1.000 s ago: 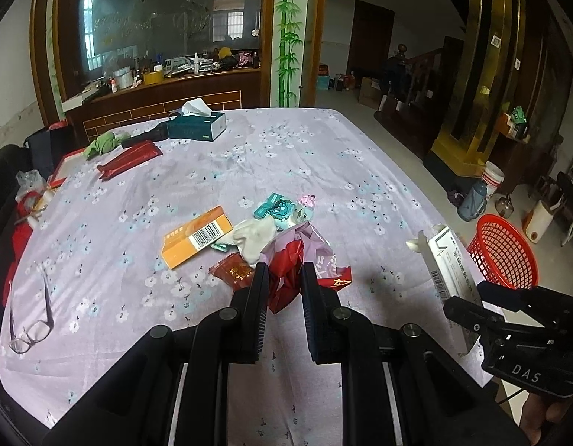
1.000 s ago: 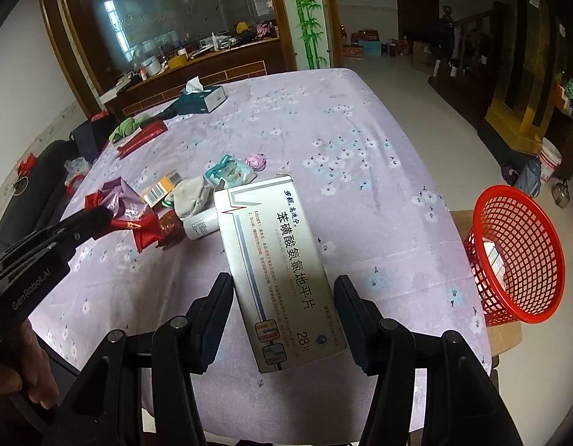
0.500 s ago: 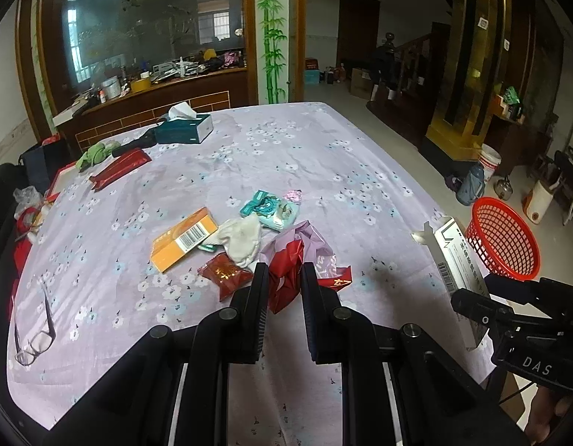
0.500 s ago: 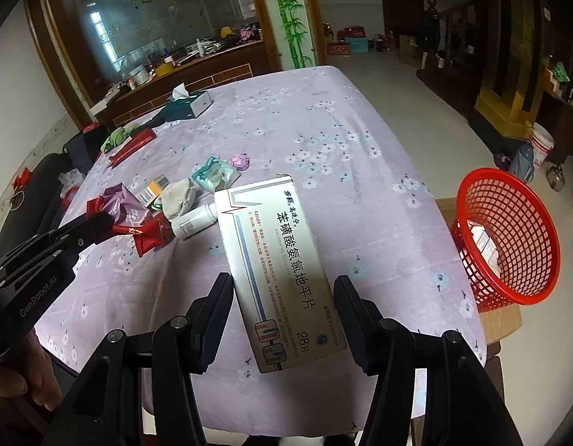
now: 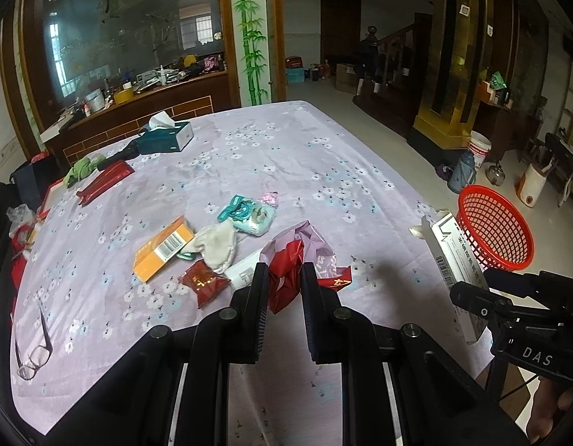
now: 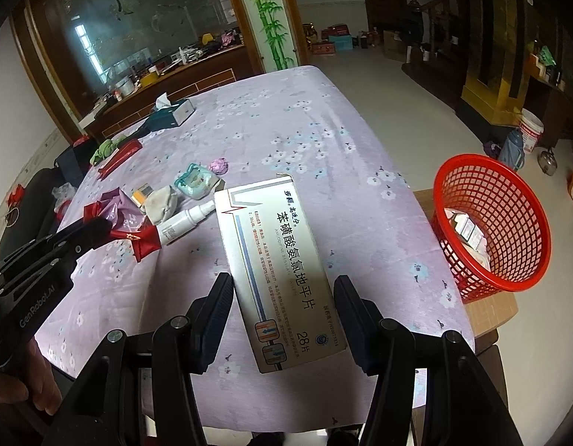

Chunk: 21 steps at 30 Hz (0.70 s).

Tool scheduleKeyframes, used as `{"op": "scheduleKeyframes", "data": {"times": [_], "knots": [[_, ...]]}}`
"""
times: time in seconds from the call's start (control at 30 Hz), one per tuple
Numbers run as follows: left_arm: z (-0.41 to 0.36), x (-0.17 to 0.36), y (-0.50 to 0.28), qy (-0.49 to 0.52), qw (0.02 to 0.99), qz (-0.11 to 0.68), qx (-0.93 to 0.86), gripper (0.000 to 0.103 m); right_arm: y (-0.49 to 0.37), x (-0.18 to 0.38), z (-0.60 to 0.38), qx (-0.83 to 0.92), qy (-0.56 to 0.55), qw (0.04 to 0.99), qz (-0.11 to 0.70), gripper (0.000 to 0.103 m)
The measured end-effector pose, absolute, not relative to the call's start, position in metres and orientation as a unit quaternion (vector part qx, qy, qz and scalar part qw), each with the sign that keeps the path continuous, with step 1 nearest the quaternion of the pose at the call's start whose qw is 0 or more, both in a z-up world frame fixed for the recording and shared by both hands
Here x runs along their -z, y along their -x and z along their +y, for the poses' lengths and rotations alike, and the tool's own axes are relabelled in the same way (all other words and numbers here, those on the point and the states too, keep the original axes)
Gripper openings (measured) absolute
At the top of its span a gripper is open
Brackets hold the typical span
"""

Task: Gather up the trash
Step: 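Carry the red wrapper and tablet box to the red basket and release both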

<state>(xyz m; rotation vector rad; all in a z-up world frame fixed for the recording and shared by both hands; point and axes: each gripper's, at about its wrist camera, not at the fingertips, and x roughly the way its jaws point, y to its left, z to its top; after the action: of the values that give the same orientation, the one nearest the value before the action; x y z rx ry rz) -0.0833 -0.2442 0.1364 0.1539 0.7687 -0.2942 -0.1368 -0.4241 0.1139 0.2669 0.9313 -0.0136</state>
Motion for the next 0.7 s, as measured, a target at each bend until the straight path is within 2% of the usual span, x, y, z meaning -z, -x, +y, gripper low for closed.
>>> {"op": "scheduleKeyframes", "data": {"times": [0.7], "knots": [[-0.283, -0.132, 0.084, -0.100, 0.905, 0.375, 0.173, 0.016, 0.152, -0.110, -0.460, 0.039, -0.162, 0.880, 0.445, 0.060]]}}
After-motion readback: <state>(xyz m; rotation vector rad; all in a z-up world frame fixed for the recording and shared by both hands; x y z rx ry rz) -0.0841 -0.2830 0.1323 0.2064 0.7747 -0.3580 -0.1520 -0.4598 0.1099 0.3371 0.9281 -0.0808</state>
